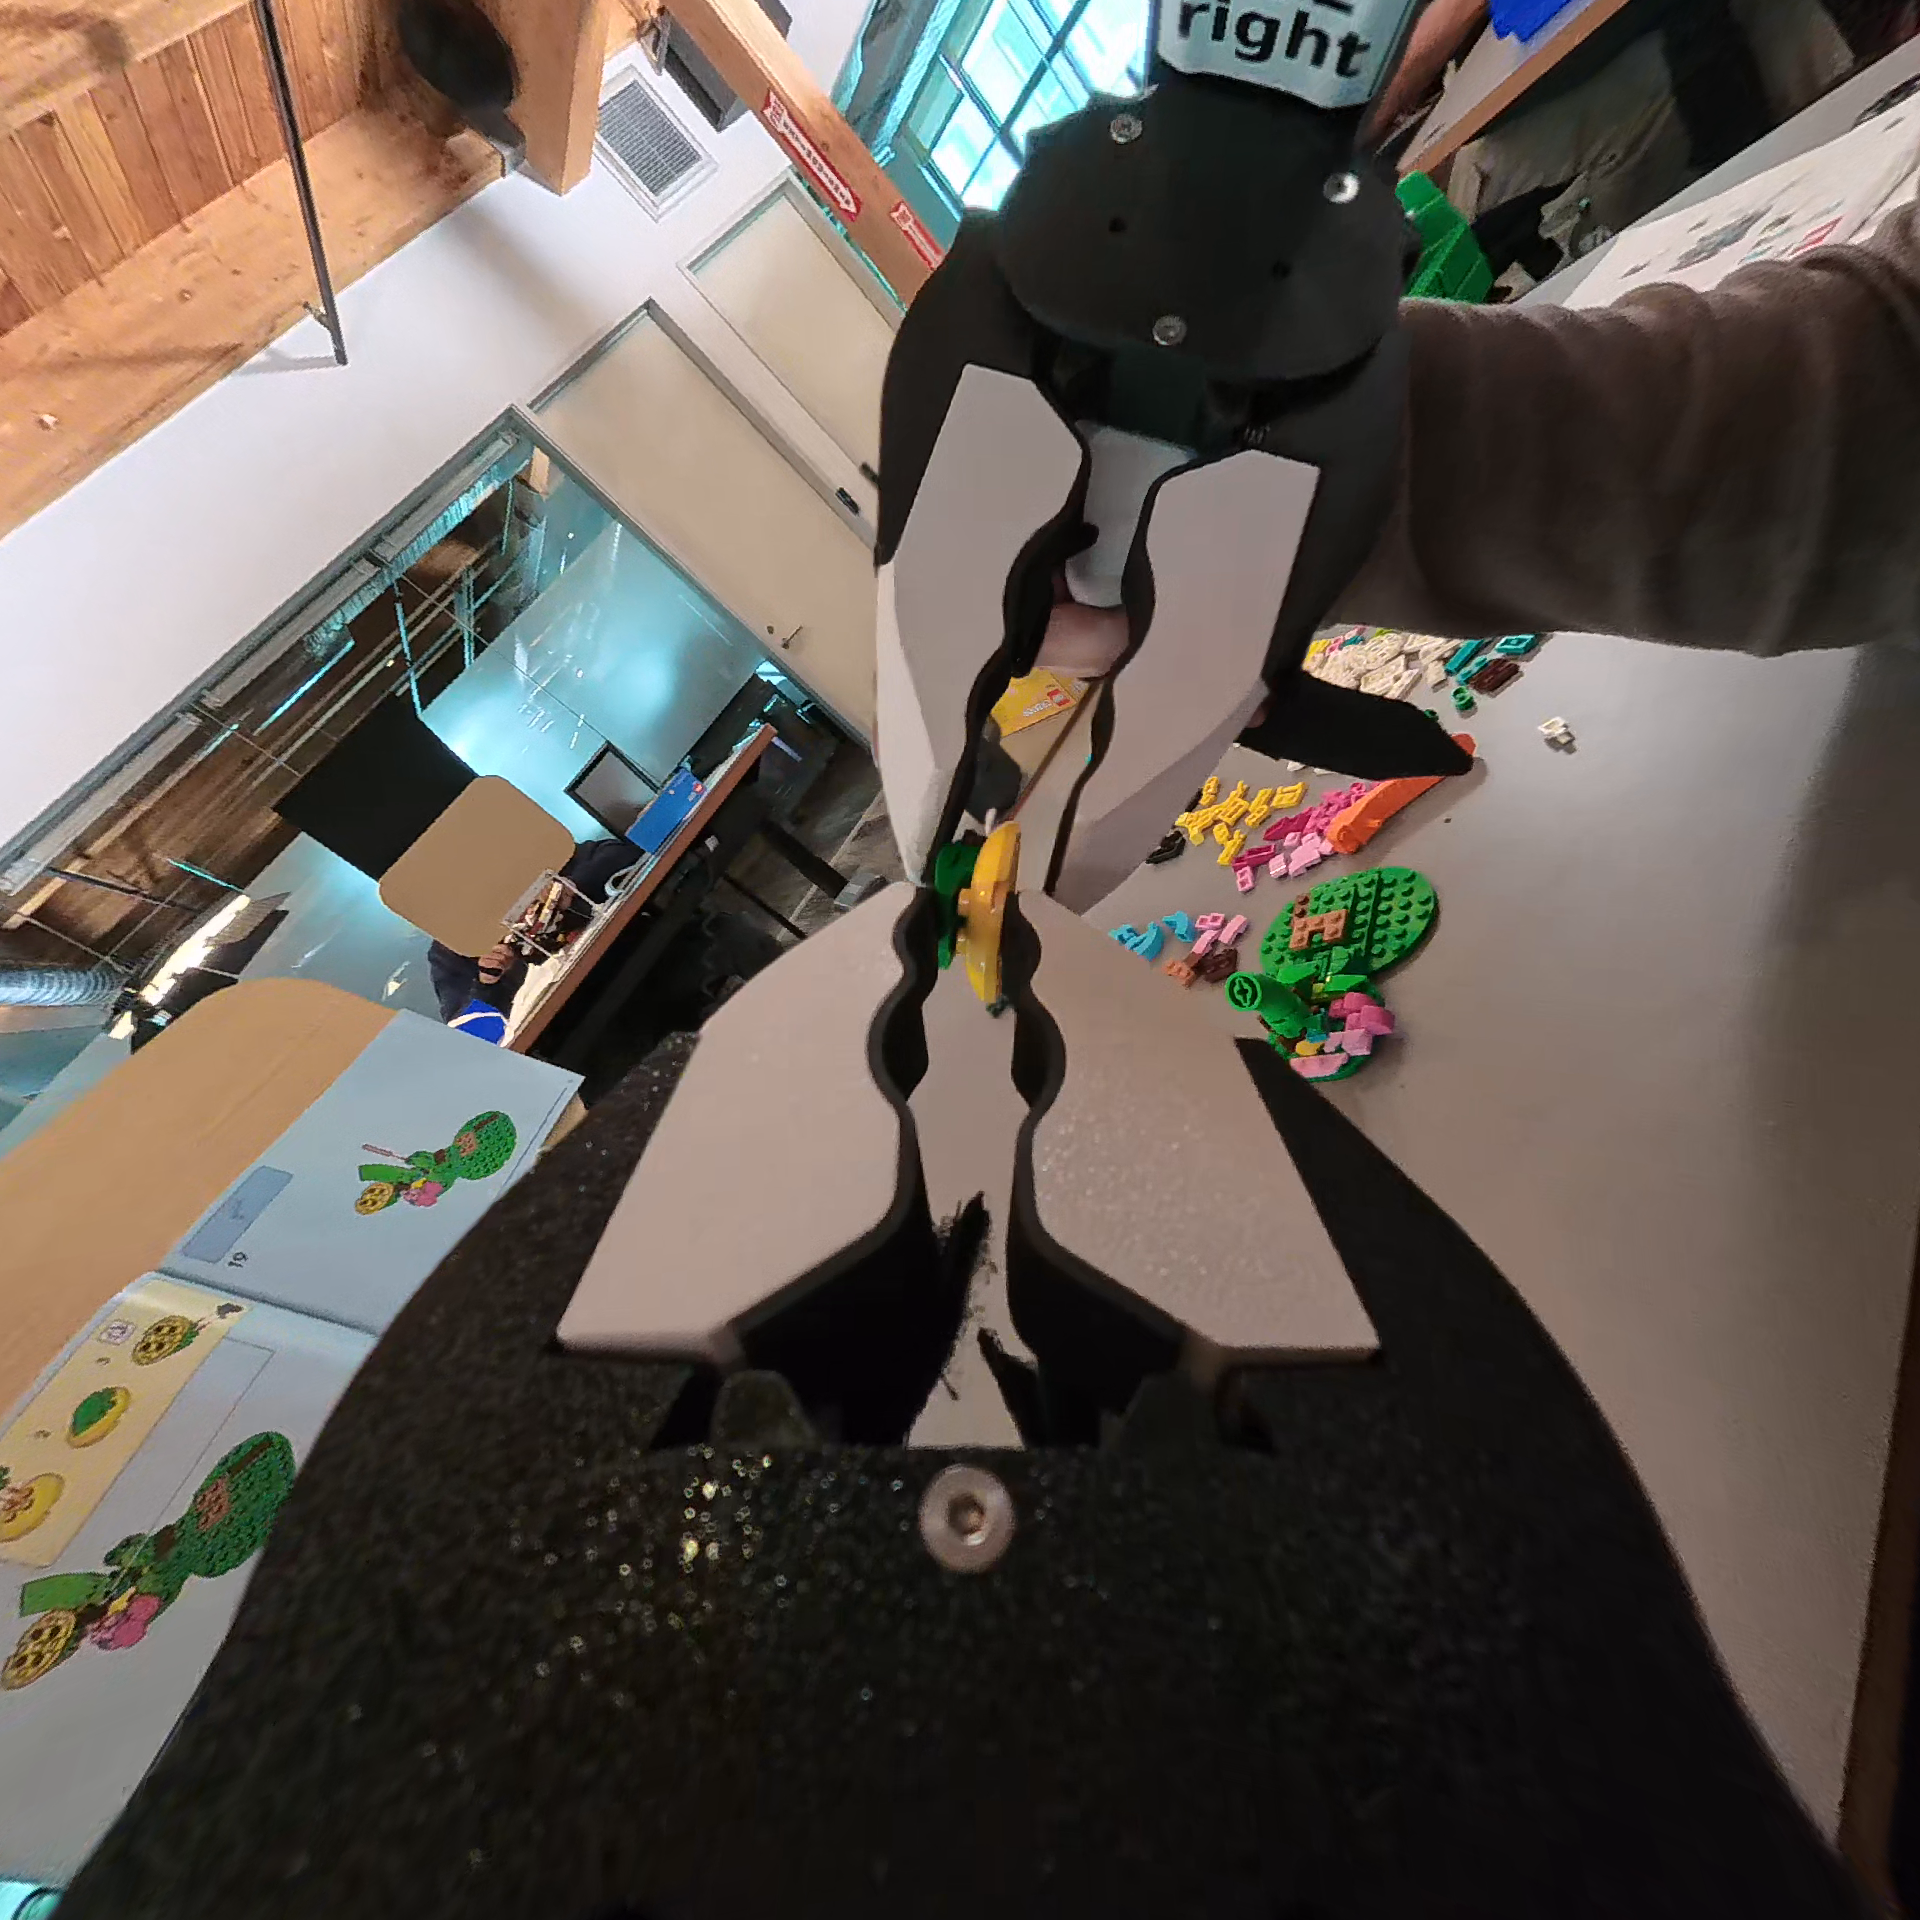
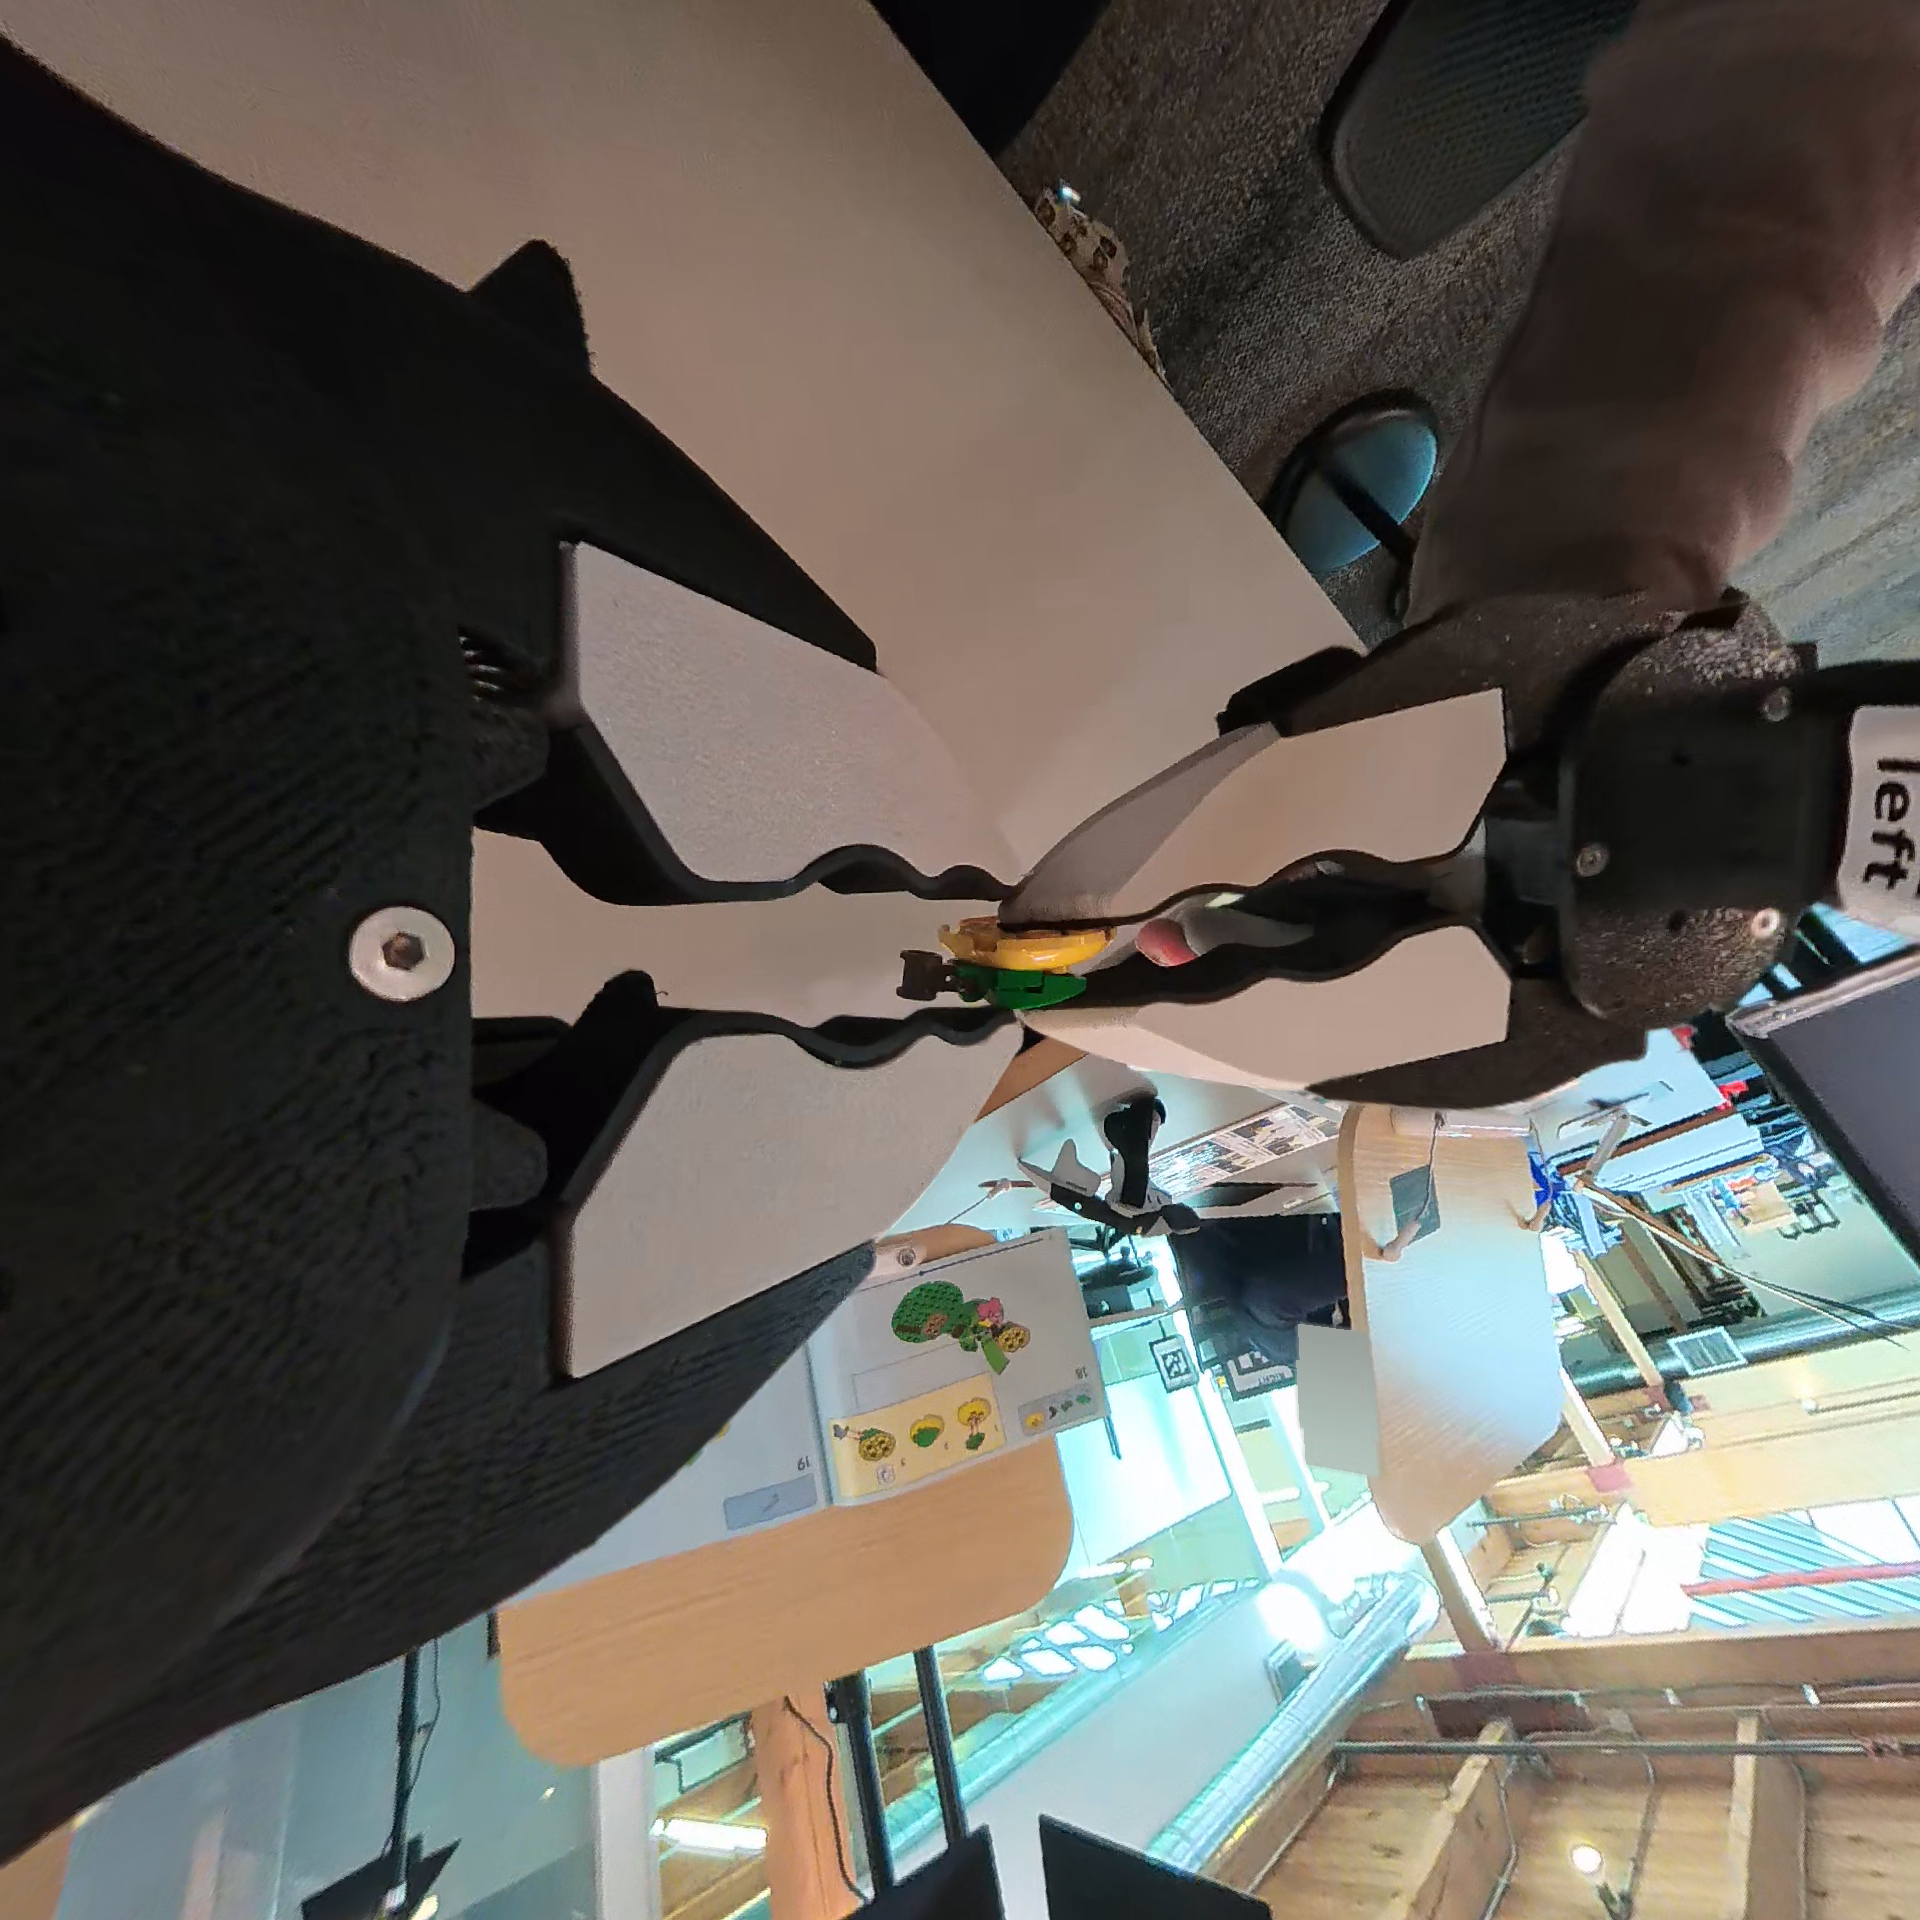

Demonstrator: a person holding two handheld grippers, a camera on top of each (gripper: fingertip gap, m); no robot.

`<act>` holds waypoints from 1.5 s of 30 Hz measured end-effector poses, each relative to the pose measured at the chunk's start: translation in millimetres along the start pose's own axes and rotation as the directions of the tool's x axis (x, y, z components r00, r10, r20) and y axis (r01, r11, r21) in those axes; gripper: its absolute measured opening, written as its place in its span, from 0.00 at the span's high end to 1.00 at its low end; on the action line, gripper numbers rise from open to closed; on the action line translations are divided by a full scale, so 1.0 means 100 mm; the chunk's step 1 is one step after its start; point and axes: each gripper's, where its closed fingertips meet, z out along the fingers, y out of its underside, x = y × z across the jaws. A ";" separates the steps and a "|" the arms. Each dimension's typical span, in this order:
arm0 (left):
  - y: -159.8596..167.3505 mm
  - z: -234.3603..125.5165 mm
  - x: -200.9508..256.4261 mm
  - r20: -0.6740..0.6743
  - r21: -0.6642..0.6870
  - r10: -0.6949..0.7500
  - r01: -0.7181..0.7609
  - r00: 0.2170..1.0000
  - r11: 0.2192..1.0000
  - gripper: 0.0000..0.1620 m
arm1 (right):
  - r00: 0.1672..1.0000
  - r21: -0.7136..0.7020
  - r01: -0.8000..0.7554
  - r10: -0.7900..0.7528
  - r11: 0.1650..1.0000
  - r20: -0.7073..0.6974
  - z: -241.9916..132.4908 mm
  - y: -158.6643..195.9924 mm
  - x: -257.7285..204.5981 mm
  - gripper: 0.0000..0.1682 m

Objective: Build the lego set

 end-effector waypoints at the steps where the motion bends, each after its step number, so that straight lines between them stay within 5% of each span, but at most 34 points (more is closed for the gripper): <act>1: 0.00 0.00 0.01 -0.004 -0.001 -0.001 0.001 1.000 1.000 0.92 | 1.000 -0.001 0.011 -0.011 1.000 0.000 0.00 0.00 -0.01 0.90; 10: 0.02 -0.01 0.03 -0.004 -0.033 0.067 -0.067 0.998 0.997 0.93 | 0.998 -0.046 0.064 -0.065 0.997 -0.010 0.00 0.02 -0.01 0.94; 21: 0.05 -0.04 -0.05 0.023 -0.025 0.043 -0.043 0.999 0.999 0.93 | 0.998 -0.018 -0.063 0.063 0.998 -0.016 0.06 0.04 0.04 0.94; 24: -0.01 -0.04 -0.01 -0.022 0.033 -0.031 0.032 0.999 0.999 0.93 | 0.997 -0.081 -0.073 0.073 0.994 -0.009 0.08 0.13 0.01 0.87; 45: -0.04 0.04 0.08 -0.001 0.022 0.043 -0.043 0.999 0.999 0.86 | 0.991 -0.121 -0.117 0.124 0.986 0.057 0.10 0.19 -0.07 0.94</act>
